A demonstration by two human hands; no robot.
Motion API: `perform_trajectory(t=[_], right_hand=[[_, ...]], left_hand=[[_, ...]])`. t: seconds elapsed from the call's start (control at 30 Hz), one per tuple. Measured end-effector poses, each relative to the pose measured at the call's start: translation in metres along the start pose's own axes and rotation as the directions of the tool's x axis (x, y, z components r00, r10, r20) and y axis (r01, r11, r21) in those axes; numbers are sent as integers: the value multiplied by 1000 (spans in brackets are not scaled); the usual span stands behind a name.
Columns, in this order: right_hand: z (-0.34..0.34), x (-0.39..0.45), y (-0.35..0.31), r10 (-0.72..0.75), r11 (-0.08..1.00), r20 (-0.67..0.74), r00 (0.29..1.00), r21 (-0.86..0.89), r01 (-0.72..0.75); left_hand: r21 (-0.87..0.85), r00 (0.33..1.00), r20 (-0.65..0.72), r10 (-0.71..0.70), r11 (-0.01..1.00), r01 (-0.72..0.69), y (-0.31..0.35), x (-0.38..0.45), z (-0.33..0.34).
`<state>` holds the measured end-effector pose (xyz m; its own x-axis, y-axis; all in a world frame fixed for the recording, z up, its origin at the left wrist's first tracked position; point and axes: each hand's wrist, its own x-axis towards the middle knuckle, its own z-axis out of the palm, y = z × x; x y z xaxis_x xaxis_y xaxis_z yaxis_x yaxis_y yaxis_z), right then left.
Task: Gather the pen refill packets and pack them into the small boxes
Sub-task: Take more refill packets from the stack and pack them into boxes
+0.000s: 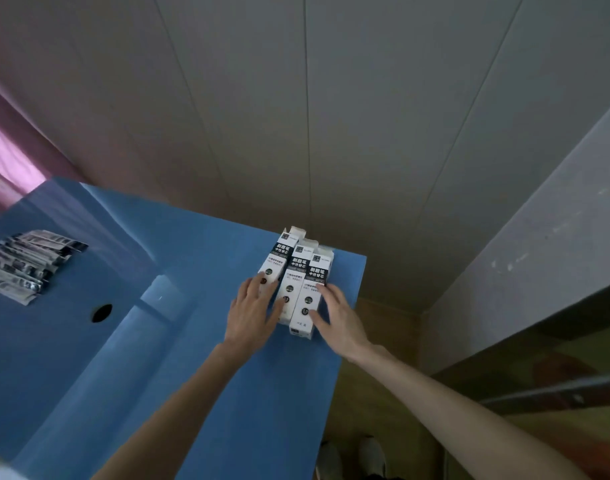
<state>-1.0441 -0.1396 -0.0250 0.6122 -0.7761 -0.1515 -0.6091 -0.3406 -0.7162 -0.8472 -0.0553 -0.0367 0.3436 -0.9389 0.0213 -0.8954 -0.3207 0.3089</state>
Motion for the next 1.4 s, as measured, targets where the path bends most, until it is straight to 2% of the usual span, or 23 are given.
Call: perform_trajectory(t=[0.23,0.37,0.43,0.53,0.63,0.73,0.93,1.03,1.17,1.3,1.4], right_hand=[[-1,15,0,3,998,-5,1000,-60,-4],[-6,12,-1,-19,997,16,1000,-78,20],[-10,9,-1,-43,989,24,999,-143,46],[-17,6,-7,-120,936,44,992,-327,128],[-21,16,-22,-174,875,92,980,-442,196],[-19,29,-51,-228,797,139,964,-542,267],[-8,33,-130,-278,675,212,937,-651,347],[14,34,-179,-304,660,229,925,-650,378],[68,27,-241,-353,692,226,908,-589,416],[164,9,-291,-332,710,262,906,-563,423],[243,2,-337,-252,722,306,918,-572,389]], left_hand=[[-7,996,-86,10,1000,-11,10,-6,7],[31,999,-43,32,999,-31,10,-13,-5],[56,1000,3,-22,998,22,8,-18,-13],[96,986,43,-159,983,154,2,-32,-28],[221,969,67,-238,951,218,-4,-55,-49],[281,948,26,-316,913,297,-8,-82,-75],[320,927,-72,-369,871,372,-45,-131,-149],[313,898,-147,-415,842,440,-81,-154,-188],[299,874,-151,-462,821,486,-142,-188,-225],[197,814,-119,-569,790,581,-216,-220,-248],[209,839,-43,-543,816,539,-288,-237,-270]])
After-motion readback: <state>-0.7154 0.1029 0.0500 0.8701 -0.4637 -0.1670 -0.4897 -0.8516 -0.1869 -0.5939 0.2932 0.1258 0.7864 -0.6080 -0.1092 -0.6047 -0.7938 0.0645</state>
